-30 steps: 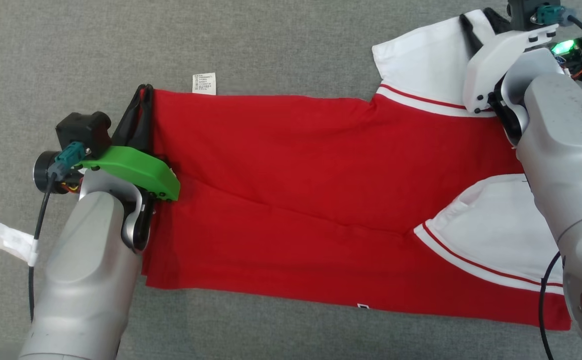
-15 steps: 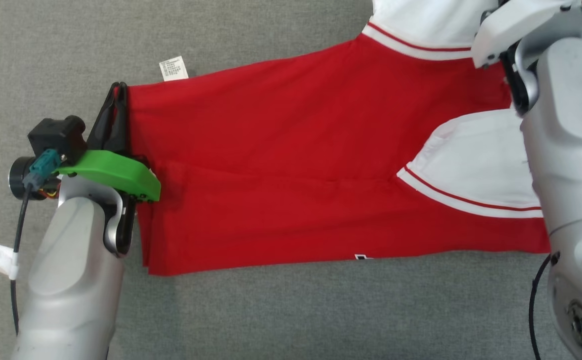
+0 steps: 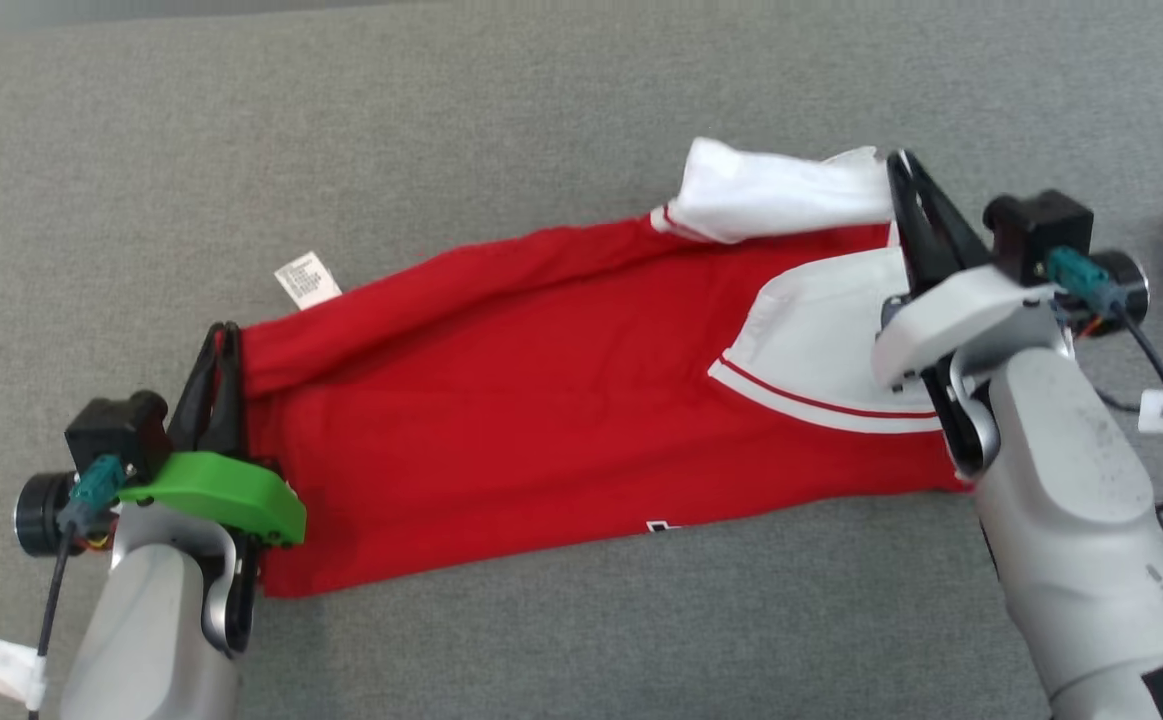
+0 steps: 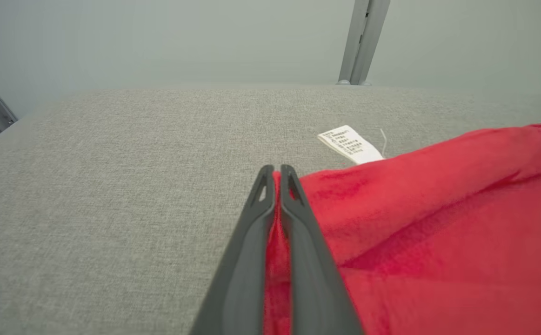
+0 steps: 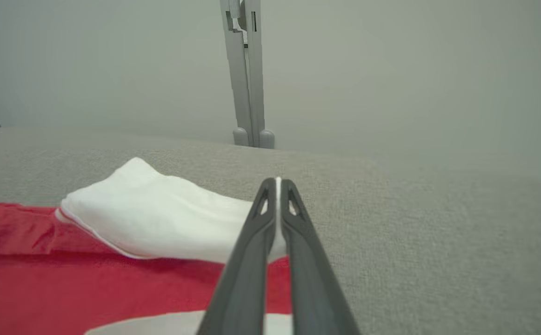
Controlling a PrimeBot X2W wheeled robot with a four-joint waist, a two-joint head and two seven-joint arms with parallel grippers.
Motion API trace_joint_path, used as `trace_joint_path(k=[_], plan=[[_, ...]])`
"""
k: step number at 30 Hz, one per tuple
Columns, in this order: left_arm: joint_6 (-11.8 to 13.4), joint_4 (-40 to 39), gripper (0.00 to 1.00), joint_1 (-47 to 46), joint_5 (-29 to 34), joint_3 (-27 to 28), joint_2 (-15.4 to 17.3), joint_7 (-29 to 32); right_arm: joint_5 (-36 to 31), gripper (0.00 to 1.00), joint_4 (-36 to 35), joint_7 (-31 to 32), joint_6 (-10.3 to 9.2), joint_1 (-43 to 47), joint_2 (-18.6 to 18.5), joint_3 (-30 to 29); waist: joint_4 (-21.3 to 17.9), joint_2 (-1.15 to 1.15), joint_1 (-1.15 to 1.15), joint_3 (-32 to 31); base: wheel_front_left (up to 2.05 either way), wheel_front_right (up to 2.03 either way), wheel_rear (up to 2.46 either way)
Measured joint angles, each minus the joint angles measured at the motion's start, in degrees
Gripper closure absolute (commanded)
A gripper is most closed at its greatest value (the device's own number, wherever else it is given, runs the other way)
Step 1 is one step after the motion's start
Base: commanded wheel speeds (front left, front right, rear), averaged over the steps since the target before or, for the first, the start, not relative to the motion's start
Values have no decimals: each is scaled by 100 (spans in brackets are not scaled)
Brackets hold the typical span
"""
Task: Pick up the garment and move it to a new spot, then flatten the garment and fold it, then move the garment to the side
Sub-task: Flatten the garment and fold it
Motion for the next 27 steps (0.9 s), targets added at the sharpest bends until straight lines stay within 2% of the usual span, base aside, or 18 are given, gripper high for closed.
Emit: trace_joint_path(k=[8,14,15,16,17,18,27], plan=[[0,-153,100,703,59,163,-123,0,450,100,-282,1,0,1205,7,-215,-181,0,0,-421,0,0,0],[0,-186,100,1101,102,254,-245,0,620,100,-361,0,0,1714,40,-314,-184,0,0,-666,0,0,0],[0,-201,89,1161,110,276,-266,0,636,100,-352,0,0,1788,45,-324,-176,0,0,-698,0,0,0],[0,-210,5,1214,140,293,-282,0,651,69,-313,1,0,1836,47,-328,-168,0,0,-722,0,0,0],[0,-222,0,1273,171,331,-305,0,667,44,-266,0,0,1883,49,-334,-154,0,0,-744,0,0,0],[0,-230,0,1324,221,398,-338,0,686,0,-240,0,0,1918,59,-356,-136,0,0,-759,0,0,0],[149,-701,0,1629,500,694,-573,0,697,0,-197,0,0,1538,66,-653,122,0,0,-749,0,0,0]])
